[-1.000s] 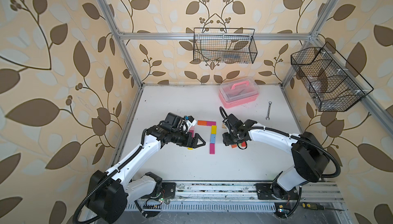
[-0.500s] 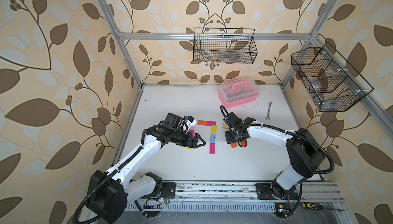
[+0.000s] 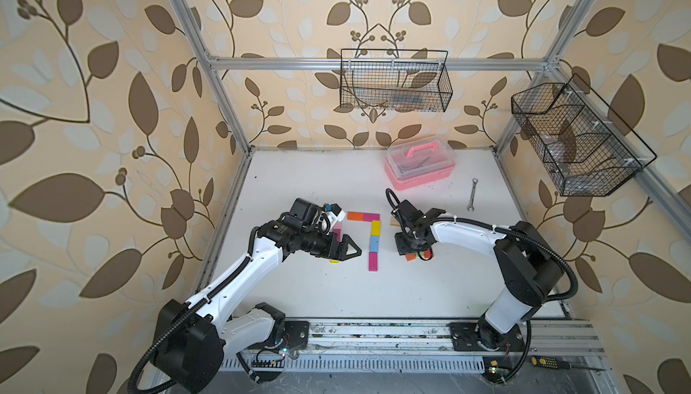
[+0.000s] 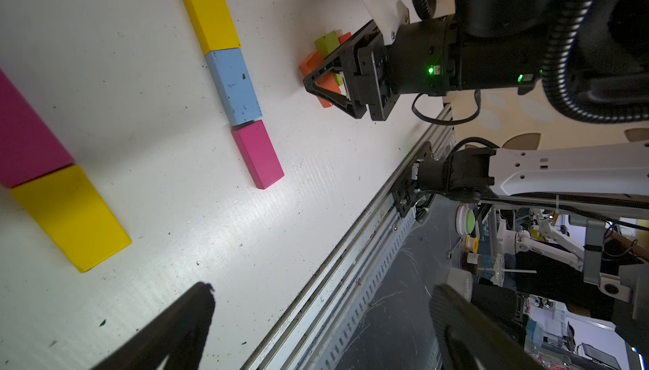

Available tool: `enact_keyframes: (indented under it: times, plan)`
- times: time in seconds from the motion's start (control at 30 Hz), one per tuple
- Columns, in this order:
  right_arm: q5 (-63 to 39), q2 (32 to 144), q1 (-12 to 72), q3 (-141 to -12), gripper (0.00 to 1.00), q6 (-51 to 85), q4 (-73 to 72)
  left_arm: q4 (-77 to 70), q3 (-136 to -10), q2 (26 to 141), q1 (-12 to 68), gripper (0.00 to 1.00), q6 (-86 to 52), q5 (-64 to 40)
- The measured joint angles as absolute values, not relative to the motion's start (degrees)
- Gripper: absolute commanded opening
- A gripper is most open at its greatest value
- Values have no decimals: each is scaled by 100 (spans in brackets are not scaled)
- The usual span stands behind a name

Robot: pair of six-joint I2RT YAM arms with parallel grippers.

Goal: Assemble the number 7 with building blocks
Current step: Move the building block to the center of the board.

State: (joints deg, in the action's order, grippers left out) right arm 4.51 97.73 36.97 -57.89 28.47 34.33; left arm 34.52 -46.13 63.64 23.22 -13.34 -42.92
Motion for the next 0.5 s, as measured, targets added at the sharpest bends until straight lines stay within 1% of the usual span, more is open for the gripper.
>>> enact_keyframes:
  times: [0.03, 0.1, 0.2, 0.27, 0.33, 0.4, 0.43, 0.5]
  plan:
    - [449, 9782, 3697, -5778, 51, 2847, 3430, 3452, -4613, 6364, 2322, 99, -1334, -4292]
    - [447, 9826, 3708, -5767, 45, 2847, 3424, 3452, -4613, 6364, 2322, 99, -1334, -4292]
    - [456, 9902, 3730, -5765, 33, 2849, 3400, 3452, -4613, 6364, 2322, 99, -1334, -4292]
    - [497, 9915, 3750, -5765, 31, 2853, 3376, 3452, -4613, 6364, 2322, 99, -1334, -4289]
    - [526, 9913, 3741, -5749, 25, 2886, 3330, 3452, -4613, 6359, 2322, 99, -1334, -4289]
    - [537, 9859, 3686, -5664, 17, 2985, 3190, 3452, -4613, 6359, 2322, 99, -1334, -4287]
    - [526, 9800, 3629, -5577, 15, 3022, 3079, 3452, -4613, 6359, 2322, 99, -1334, -4287]
    - [473, 9564, 3393, -5264, 14, 3127, 2792, 3452, -4613, 6359, 2322, 99, -1334, -4285]
